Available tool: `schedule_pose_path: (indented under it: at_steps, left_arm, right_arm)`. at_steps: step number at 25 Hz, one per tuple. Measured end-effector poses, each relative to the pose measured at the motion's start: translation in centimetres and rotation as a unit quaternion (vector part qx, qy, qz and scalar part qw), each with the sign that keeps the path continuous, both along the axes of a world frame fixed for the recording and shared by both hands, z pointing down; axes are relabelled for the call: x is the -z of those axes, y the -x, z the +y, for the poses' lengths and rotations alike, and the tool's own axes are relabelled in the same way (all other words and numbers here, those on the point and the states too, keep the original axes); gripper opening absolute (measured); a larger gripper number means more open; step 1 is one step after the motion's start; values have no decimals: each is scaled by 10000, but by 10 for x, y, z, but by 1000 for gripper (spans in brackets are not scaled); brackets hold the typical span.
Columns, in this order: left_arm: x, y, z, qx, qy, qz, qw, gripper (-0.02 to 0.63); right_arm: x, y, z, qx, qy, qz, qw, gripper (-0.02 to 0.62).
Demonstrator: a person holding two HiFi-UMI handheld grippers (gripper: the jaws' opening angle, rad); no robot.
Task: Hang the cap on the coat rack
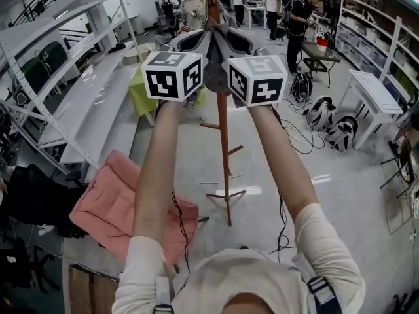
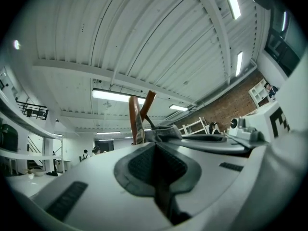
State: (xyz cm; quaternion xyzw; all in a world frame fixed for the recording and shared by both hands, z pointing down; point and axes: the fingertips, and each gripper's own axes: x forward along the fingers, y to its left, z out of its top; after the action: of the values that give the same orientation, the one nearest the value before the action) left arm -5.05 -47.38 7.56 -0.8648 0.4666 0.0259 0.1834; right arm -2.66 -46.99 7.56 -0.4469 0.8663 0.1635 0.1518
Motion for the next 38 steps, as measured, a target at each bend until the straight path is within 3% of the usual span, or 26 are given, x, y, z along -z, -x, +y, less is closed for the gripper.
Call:
schedule_pose_path:
  at_steps: [5,17,25,31,38]
  left_arm:
    - [-10,5,23,-34,-116,45,9999,6]
    - [-73,16,56,165,-92,24,9998,6]
    - [-116,16,80,12,53,343,9994,6]
    - [-160,13,89,132,256,471,9985,6]
    - [-199,22,93,456,451,591,9962,6]
  right_arm:
    - [-10,-1,20,-113,-67,141,9998,95]
    - [-71,-5,61,-295,6,324,9990,100]
    - [-118,-17,82,-439,229,250,9985,98]
    - [-173,-15,90,-427,539,651,9955,98]
    - [-209,-20,96,-416,803,555,9944,98]
